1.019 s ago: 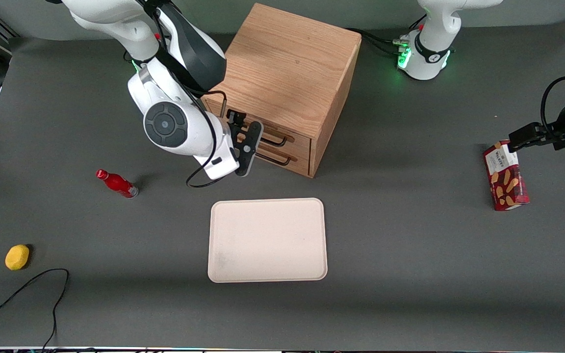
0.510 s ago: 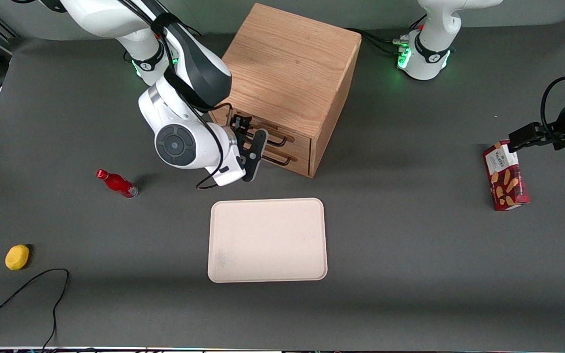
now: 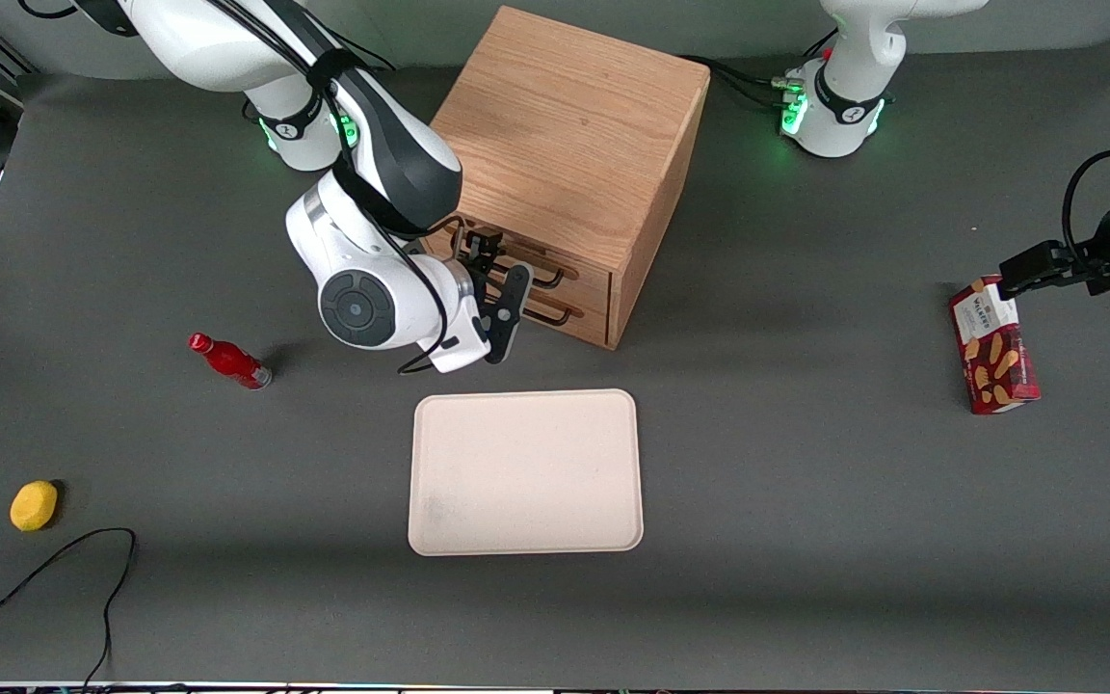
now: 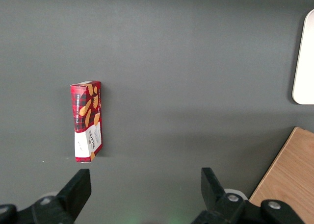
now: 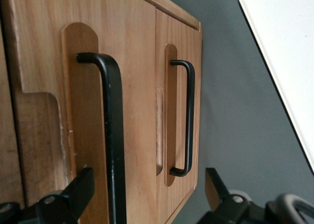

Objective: Open upper drawer

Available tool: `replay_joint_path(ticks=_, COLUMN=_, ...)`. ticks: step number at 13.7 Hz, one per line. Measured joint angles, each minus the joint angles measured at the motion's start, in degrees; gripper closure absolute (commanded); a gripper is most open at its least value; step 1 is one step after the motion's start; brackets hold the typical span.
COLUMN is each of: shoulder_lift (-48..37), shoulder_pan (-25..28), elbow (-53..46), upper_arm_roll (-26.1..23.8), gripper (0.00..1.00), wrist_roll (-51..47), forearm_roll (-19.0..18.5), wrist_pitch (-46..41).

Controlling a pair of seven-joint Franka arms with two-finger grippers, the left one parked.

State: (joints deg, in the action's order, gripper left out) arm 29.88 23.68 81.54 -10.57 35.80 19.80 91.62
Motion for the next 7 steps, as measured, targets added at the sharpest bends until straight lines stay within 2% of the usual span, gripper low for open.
replay_joint_path(ticks=7, shoulder_lift=1.91, shoulder_pan=0.00, elbow=-0.04, upper_arm_roll=-0.10, gripper=0.00, wrist_roll=0.04, forearm_roll=0.13, wrist_pitch=1.02)
